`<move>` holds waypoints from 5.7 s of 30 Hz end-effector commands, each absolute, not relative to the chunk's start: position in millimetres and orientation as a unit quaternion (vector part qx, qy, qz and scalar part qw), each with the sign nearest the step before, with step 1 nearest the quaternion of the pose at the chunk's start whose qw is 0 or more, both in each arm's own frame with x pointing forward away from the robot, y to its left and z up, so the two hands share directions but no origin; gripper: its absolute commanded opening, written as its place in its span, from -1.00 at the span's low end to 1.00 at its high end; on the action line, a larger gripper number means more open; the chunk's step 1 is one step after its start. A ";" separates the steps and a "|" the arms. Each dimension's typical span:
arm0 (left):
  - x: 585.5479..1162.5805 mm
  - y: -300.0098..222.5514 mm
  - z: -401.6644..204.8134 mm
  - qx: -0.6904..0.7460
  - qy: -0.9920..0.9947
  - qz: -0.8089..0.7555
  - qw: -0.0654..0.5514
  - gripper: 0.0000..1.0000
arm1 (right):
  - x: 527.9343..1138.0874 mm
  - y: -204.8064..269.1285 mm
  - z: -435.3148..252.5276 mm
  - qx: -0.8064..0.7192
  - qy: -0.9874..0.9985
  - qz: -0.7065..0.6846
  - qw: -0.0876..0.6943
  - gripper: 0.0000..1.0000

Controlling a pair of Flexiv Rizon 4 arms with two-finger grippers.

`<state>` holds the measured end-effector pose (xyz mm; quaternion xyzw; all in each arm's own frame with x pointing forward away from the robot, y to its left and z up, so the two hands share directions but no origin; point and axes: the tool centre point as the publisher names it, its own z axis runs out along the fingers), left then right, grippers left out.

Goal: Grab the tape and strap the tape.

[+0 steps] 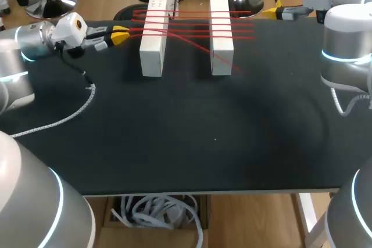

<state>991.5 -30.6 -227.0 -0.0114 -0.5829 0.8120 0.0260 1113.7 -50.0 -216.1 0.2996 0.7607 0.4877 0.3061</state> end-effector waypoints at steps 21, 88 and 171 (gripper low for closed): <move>935.3 -34.8 -154.3 0.024 -0.552 0.834 0.010 -1.00 | 1113.8 -50.0 -216.1 0.300 0.761 0.488 0.306 1.00; 936.9 -45.2 -136.1 -0.011 -0.473 0.881 0.017 -1.00 | 1078.0 -59.0 -180.2 0.424 0.610 0.539 0.397 1.00; 936.9 -45.2 -136.1 -0.011 -0.473 0.881 0.017 -1.00 | 878.4 59.1 -152.4 0.694 0.091 0.710 0.081 1.00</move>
